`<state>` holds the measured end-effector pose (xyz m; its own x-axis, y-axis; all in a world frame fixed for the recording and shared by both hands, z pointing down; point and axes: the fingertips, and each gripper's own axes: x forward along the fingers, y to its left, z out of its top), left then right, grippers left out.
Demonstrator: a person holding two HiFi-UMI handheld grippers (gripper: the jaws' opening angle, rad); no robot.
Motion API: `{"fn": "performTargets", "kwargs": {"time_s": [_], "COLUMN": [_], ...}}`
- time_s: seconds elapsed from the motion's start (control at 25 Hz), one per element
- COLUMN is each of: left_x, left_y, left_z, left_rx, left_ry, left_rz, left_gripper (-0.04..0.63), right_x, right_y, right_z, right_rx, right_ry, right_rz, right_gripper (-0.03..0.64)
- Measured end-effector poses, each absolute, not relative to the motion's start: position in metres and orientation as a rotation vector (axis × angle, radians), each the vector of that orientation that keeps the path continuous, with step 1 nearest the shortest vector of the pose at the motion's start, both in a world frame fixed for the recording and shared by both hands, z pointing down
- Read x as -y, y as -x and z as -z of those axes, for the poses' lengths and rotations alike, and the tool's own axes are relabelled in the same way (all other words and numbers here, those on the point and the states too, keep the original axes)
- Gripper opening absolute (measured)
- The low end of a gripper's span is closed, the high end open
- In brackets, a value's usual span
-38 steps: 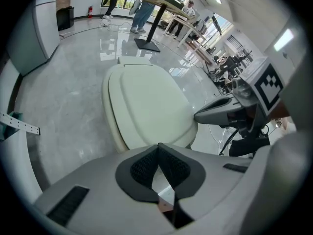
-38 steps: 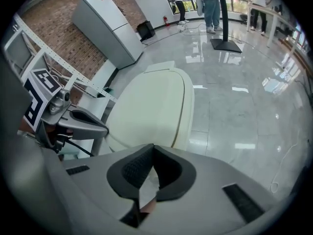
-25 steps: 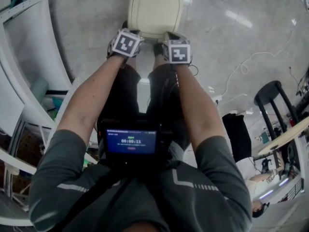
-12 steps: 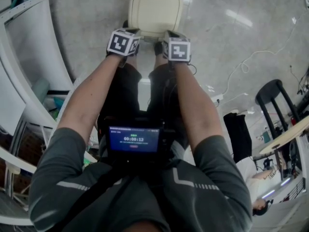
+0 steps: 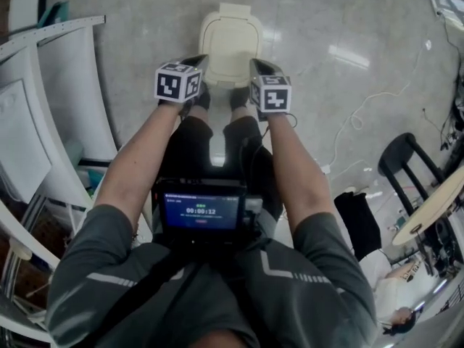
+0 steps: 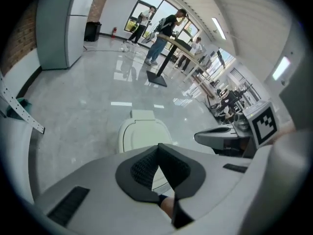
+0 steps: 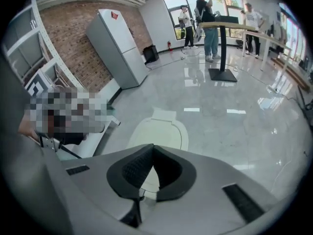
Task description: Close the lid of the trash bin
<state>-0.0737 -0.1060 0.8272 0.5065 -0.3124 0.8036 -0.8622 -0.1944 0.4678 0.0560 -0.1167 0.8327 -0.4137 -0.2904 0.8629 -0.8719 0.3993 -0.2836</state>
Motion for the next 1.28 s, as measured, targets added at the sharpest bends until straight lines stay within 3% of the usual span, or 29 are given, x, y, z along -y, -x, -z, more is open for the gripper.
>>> {"fn": "performTargets", "kwargs": {"time_s": [1.04, 1.28], "left_x": [0.203, 0.214], "left_y": [0.082, 0.094], "left_z": [-0.480, -0.435], "left_rx": [1.211, 1.249], "left_ry": [-2.248, -2.275], "left_rz": [-0.268, -0.185], "left_gripper": [-0.002, -0.002], "right_x": [0.222, 0.226], "right_y": [-0.068, -0.070], "right_z": [-0.453, -0.400], "right_rx": [2.486, 2.579], "right_ry": [-1.241, -1.261], "right_rz": [-0.653, -0.574], "right_gripper": [0.011, 0.009]}}
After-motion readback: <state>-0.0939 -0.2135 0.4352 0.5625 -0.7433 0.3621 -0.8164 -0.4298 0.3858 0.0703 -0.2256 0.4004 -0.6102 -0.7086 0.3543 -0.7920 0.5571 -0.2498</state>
